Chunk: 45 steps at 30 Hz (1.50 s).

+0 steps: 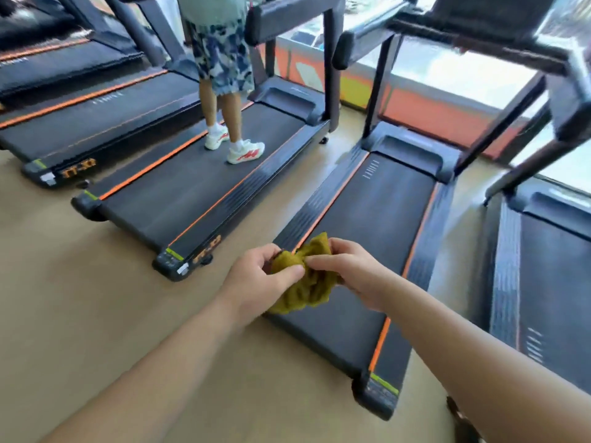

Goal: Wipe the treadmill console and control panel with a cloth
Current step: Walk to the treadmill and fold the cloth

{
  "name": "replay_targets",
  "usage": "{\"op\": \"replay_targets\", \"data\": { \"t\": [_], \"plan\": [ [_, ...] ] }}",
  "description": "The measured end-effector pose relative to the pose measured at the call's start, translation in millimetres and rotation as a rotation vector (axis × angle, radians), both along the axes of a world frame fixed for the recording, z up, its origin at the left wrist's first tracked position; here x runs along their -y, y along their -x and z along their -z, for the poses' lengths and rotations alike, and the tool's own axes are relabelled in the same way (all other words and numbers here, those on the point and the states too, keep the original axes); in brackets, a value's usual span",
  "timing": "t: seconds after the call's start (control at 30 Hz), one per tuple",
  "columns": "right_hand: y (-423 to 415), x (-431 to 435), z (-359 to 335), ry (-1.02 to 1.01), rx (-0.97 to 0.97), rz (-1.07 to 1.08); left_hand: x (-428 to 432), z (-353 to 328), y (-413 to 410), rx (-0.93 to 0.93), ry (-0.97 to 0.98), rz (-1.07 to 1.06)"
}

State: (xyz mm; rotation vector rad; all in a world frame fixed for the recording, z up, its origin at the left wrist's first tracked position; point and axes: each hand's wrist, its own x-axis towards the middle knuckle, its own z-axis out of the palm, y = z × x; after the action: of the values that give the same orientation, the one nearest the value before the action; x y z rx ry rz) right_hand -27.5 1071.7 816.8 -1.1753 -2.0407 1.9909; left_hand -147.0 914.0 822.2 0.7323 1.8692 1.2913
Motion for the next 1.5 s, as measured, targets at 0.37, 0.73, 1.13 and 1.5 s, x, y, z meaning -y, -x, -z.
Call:
{"op": "replay_targets", "data": {
  "t": [0.37,0.73,1.13,1.5],
  "plan": [
    [43.5,-232.6,-15.9,-0.384,0.103,0.552,-277.6,-26.5,85.6,0.149,-0.170,0.245],
    [62.5,-419.3,-76.8,-0.169,-0.223,0.756,-521.2,-58.7,95.1,-0.638,-0.485,0.681],
    [28.4,-718.9,-205.5,-0.513,-0.161,0.401,-814.0,-141.6,44.2,0.406,-0.123,0.327],
    [116.8,-954.1,-331.8,-0.425,-0.107,0.434,-1028.6,-284.7,114.8,0.698,-0.052,0.186]
  ]
}}
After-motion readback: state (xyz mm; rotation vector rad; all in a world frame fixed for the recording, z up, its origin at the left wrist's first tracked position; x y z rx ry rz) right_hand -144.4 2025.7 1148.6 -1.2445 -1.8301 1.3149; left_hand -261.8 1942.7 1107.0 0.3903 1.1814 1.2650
